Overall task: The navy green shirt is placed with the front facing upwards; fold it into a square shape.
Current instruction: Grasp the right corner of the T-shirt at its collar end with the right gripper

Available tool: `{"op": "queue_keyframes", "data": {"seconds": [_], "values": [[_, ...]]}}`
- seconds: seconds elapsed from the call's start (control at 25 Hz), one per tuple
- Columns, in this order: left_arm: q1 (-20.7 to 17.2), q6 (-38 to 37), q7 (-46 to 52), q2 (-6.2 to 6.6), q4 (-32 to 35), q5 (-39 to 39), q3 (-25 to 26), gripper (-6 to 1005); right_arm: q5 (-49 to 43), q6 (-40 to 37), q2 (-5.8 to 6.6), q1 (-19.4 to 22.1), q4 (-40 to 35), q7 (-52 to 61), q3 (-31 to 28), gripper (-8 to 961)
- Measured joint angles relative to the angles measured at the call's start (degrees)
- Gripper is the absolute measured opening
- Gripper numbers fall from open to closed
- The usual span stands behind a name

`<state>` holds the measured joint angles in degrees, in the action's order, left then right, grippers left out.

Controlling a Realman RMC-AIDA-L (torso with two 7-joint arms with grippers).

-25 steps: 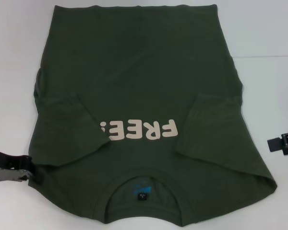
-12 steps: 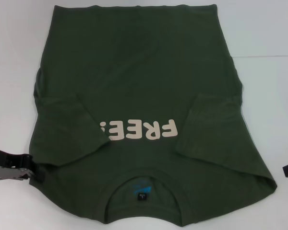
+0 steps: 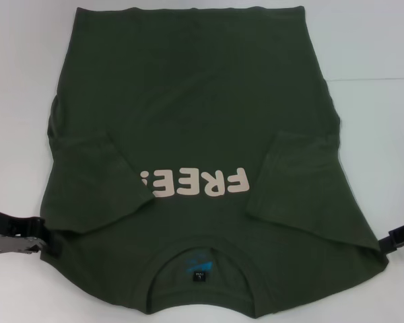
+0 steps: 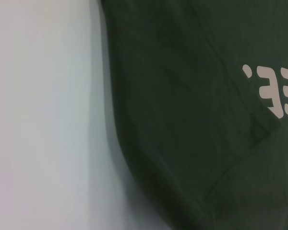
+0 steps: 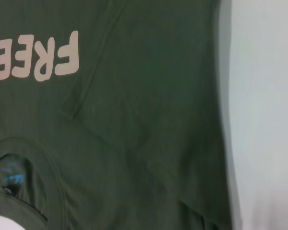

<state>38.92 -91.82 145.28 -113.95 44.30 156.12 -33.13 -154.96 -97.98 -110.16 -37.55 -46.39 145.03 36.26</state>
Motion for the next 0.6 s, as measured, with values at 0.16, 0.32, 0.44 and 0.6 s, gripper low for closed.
{"op": "queue_keyframes", "data": {"seconds": [0.16,0.32,0.44,0.6], "values": [[-0.1,0.0,0.0,-0.06,0.0,-0.1,0.1,31,0.1,0.5,-0.81,-0.2,0.1,-0.6,1.1,797],[-0.1,-0.1,0.0,-0.08,0.0,-0.5,0.6,31,0.1,0.6,-1.34,-0.3,0.2,-1.5,1.4,738],[-0.2,-0.1,0.0,-0.05,0.0,-0.6,0.6,31,0.0,0.7,-1.56,-0.3,0.2,-2.1,1.4,703],[-0.2,-0.1,0.0,-0.04,0.0,-0.6,0.6,31,-0.2,1.1,-1.73,-0.3,-0.1,-2.8,1.4,711]]}}
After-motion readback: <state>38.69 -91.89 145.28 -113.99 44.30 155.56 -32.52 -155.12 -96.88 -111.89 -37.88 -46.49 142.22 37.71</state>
